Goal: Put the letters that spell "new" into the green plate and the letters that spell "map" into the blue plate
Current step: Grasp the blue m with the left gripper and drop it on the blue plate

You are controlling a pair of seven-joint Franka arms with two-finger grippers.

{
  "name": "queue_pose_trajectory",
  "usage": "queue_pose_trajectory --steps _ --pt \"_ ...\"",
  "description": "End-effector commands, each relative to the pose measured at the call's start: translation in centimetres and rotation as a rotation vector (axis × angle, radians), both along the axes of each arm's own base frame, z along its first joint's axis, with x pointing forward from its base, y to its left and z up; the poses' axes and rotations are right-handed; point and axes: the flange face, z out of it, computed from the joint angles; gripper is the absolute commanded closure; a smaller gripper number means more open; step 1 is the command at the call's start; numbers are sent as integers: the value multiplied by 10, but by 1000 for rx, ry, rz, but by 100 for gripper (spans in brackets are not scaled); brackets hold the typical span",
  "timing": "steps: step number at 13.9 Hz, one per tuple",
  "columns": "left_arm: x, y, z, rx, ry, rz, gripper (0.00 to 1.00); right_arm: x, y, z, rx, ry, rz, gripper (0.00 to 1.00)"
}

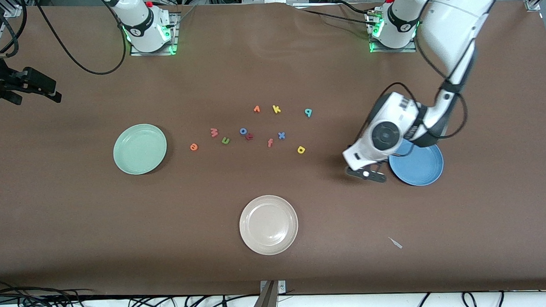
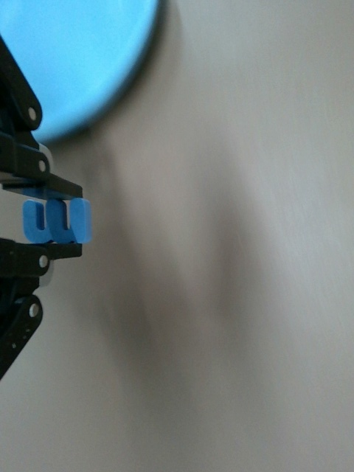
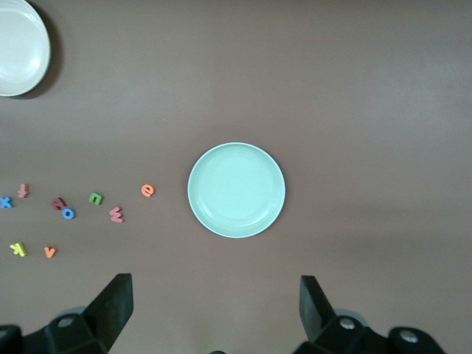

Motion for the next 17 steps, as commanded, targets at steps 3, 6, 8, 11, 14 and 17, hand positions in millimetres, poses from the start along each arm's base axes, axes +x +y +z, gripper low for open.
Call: queue_pose_trajectory --steps 3,6,8,11,14,17 --pt "16 83 14 -55 78 -131 100 4 -4 4 35 -5 -19 0" --pt "16 143 0 -95 120 -184 98 6 -3 -2 27 7 -11 0" --pt "14 165 -17 -115 148 -189 97 5 -2 -2 35 16 -12 0" --pt "11 166 -28 -86 166 -222 8 9 0 -17 26 59 -8 0" --pt "16 155 -10 -78 141 -219 0 14 17 -34 -20 111 30 0" --pt "15 131 15 -72 120 -125 0 12 31 -40 -22 134 54 0"
